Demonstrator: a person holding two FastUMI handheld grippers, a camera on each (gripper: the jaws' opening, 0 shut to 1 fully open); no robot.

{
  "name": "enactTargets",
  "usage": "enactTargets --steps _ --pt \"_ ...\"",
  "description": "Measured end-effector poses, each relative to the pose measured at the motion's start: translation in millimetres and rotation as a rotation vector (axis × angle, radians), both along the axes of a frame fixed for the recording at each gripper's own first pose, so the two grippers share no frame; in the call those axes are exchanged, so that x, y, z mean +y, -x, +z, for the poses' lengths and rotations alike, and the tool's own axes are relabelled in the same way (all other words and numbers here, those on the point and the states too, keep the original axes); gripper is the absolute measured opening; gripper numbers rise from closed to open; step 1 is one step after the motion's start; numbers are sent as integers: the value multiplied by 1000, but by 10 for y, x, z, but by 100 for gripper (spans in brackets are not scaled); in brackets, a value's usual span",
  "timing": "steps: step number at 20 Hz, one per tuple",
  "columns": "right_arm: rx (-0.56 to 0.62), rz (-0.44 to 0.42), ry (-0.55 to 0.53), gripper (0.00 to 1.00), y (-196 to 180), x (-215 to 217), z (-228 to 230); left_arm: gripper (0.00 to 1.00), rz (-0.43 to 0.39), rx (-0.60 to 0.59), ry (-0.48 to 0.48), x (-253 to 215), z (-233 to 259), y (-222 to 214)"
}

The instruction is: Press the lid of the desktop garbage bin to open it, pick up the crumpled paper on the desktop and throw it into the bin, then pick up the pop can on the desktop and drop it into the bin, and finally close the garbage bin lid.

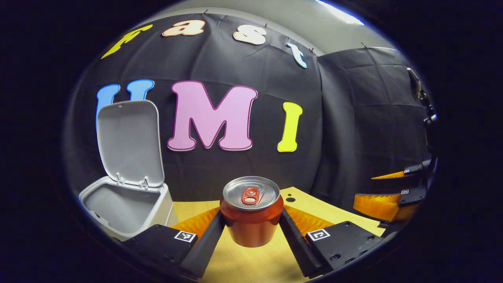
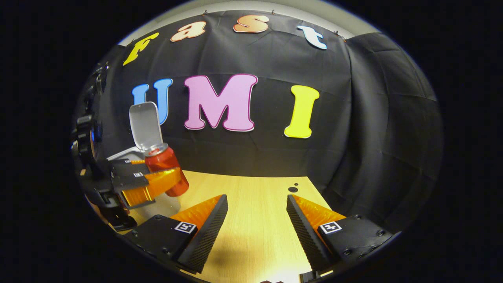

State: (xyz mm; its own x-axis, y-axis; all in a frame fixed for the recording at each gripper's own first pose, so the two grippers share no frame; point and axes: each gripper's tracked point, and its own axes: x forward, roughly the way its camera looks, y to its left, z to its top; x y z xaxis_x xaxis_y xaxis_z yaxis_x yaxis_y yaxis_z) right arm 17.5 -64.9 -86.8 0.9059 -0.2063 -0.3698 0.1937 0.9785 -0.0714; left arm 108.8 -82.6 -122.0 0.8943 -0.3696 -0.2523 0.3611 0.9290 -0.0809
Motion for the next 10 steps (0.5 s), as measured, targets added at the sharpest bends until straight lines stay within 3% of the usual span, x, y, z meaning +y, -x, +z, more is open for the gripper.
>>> enactTargets --steps 6,10 --pt "-57 30 -24 97 6 247 329 87 127 -112 -48 825 735 -290" --pt "-83 23 -47 97 -3 282 386 87 251 -103 -100 1549 685 -465"
